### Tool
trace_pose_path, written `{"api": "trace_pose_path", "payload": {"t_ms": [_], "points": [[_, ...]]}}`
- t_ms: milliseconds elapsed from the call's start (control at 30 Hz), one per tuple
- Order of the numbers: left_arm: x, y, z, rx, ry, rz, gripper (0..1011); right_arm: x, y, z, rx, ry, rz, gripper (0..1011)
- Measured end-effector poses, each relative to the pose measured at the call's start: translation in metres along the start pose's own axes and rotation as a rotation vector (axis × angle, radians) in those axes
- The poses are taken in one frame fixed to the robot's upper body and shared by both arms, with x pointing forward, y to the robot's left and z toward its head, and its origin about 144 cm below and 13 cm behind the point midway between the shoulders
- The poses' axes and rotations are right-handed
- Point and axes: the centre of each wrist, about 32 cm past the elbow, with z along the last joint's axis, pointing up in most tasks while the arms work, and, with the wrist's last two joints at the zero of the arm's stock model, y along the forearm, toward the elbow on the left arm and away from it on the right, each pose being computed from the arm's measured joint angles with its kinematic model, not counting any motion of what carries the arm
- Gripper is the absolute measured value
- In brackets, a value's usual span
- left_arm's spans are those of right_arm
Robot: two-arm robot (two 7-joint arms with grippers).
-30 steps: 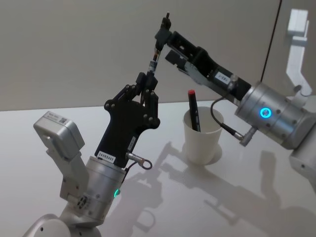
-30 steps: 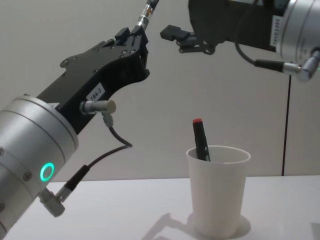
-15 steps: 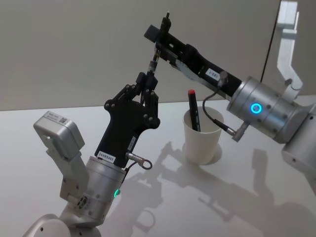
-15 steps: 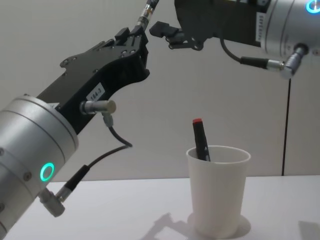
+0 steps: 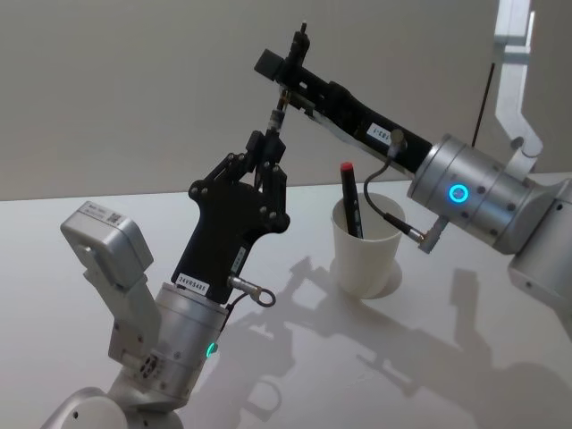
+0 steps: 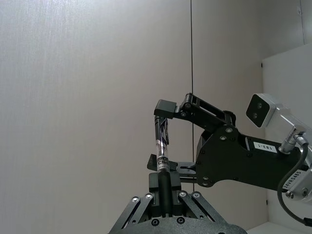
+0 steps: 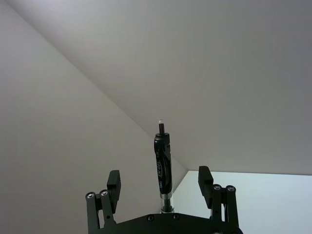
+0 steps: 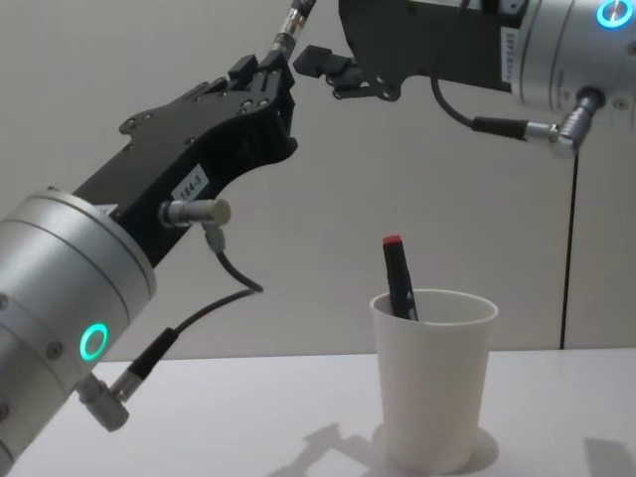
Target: Place the pen into the pen holder.
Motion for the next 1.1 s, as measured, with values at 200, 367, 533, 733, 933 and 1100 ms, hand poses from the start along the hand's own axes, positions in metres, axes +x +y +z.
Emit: {"api": "trace_pose_path", "payload": {"t_ms": [200,367,533,733,933,1100], "points": [[0.0,0.0,0.0,0.0,0.0,0.0,133,0.0002,0.0006,0.0008,-0.004,-0.015,-0.004,1001],[0.0,0.0,0.0,0.0,0.0,0.0,133,0.0003,0.0009,0.001,-0.005,-0.021,-0.005,1001],[0.0,0.0,0.0,0.0,0.0,0.0,133,0.0004,0.0012,0.0007,-0.005,-0.023,-0.006,1001],[0.0,0.0,0.0,0.0,0.0,0.0,133,0.0005,0.0015,0.0006,-0.006,-0.023,-0.006,1001],[0.0,0.0,0.0,0.0,0.0,0.0,133,0.0006,0.0016,0.0004,-0.006,-0.023,-0.007,929],[0.0,0.0,0.0,0.0,0.0,0.0,133,0.0006,0.0017,0.0003,-0.006,-0.022,-0.007,812]]}}
